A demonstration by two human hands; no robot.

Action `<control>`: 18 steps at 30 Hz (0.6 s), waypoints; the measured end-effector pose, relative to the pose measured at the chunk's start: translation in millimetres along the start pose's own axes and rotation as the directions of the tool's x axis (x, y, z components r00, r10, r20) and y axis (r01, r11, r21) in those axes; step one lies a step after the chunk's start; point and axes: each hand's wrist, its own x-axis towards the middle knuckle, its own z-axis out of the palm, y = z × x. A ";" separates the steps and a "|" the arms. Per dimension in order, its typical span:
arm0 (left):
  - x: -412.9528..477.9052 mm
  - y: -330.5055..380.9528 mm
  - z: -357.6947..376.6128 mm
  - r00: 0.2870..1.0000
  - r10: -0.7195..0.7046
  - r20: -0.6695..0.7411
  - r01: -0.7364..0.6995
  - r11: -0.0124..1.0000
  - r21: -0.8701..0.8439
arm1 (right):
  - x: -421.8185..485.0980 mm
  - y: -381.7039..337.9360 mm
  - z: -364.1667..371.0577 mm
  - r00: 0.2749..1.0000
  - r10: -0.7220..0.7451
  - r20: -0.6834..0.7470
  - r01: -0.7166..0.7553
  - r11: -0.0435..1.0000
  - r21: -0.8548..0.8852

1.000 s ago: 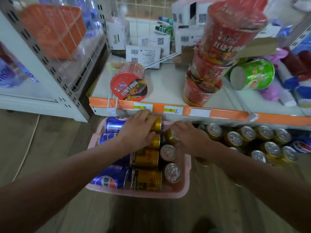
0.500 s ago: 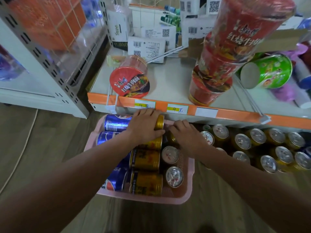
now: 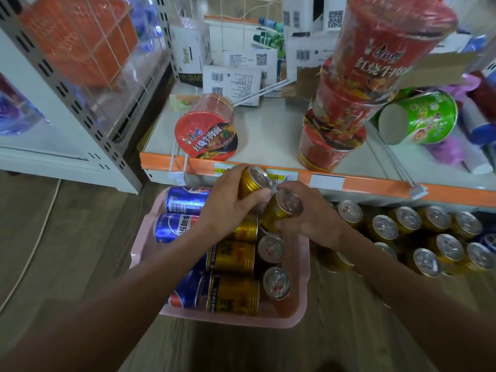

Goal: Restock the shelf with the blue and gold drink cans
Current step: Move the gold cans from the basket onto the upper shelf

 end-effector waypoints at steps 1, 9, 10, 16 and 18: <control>-4.4 5.4 -1.1 1.000 -0.028 0.005 0.028 0.997 -0.073 | -1.1 -2.4 -0.6 1.000 0.018 -0.004 -0.017 0.998 0.064; -28.6 19.5 -8.5 0.952 -0.304 -0.023 0.270 0.875 -0.402 | -14.3 -9.6 17.8 0.998 0.045 0.039 -0.060 0.747 0.662; -29.8 18.9 -9.0 0.939 -0.344 -0.007 0.305 0.841 -0.447 | -14.5 -9.8 22.4 0.996 0.067 0.052 -0.084 0.677 0.731; -34.2 16.4 -6.9 0.892 -0.417 0.173 0.437 0.699 -0.566 | -11.3 -15.7 35.6 0.973 0.186 0.133 -0.208 0.479 0.853; -34.1 15.3 -3.9 0.872 -0.440 0.213 0.476 0.666 -0.574 | -10.6 -15.7 35.9 0.967 0.212 0.142 -0.228 0.472 0.851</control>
